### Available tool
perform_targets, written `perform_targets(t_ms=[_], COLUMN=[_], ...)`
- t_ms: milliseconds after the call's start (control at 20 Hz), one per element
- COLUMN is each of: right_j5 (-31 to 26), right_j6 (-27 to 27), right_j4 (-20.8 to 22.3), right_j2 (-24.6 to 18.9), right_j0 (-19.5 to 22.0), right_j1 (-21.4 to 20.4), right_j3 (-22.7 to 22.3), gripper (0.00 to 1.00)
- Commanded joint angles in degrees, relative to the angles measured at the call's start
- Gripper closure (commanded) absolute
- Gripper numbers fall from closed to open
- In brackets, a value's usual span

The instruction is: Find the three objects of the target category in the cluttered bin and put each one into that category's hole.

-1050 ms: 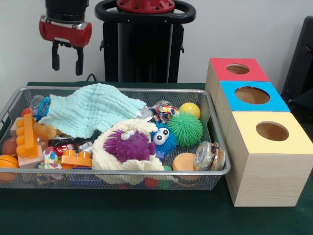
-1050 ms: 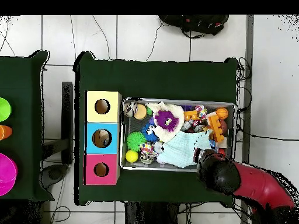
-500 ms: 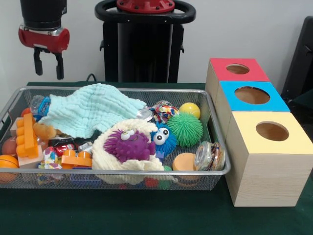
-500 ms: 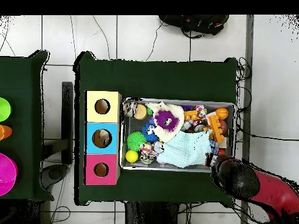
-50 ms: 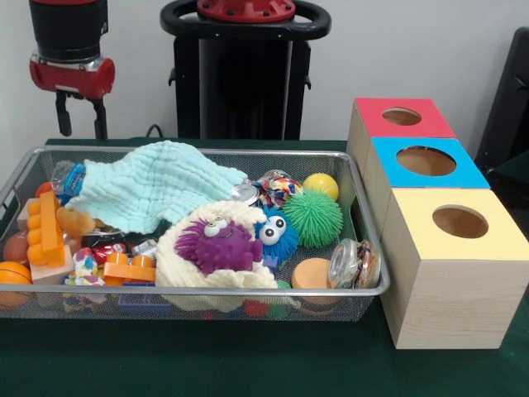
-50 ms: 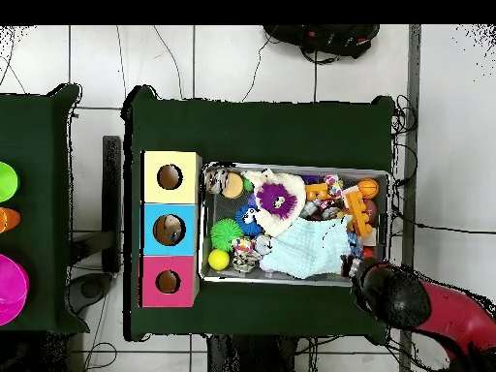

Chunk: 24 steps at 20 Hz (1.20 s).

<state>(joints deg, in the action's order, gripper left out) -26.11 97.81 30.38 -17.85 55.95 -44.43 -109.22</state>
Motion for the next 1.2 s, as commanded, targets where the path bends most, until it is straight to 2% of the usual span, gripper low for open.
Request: perform_targets(t_ms=[50,550,750,950,1200], right_j5=[-4.15,-6.14,-6.17,-4.97,-5.82], right_j6=[-11.87,-12.44,-11.88,-11.84,-14.69], right_j4=[5.17,5.94,5.79,6.36,6.2], right_j2=[-6.38,-7.06,-6.92,-6.71,-7.66], right_j0=[0.49,0.18,0.0,0.67,3.83], right_j1=[4.74,9.69,9.25,10.69,11.33], right_j3=[5.51,11.93,11.61,11.44,10.53], gripper=[0.0,0.0,0.0,0.0,0.0])
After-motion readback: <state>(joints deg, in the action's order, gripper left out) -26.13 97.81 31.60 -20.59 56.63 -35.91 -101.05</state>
